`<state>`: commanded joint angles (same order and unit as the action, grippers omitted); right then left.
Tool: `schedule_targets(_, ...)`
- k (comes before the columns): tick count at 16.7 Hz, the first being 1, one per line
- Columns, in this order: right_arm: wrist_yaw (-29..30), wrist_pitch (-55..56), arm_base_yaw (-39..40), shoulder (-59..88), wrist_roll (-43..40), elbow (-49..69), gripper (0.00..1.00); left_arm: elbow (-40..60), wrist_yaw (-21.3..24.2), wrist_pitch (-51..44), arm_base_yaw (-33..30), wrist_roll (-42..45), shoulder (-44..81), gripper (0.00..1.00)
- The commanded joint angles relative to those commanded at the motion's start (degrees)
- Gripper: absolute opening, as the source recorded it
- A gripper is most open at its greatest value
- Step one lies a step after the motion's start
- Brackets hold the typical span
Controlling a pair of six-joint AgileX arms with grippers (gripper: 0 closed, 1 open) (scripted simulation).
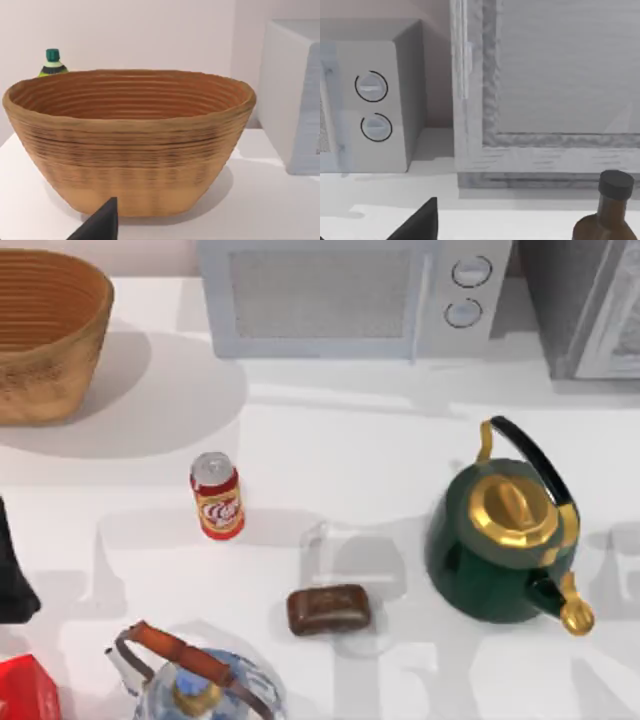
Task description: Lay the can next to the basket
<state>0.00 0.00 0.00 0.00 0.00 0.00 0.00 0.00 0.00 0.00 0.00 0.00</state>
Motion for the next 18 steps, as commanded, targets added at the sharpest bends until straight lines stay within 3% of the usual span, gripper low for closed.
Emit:
schedule_targets(7, 0.0, 0.0, 0.0, 0.0, 0.0, 0.0, 1.0, 7.41, 0.08, -5.44, -2.02, 1.55, 8.49, 1.0)
schedule_targets(18, 0.0, 0.0, 0.0, 0.0, 0.0, 0.0, 1.0, 51.75, 0.18, -36.93, -13.47, 10.5, 59.95, 1.0)
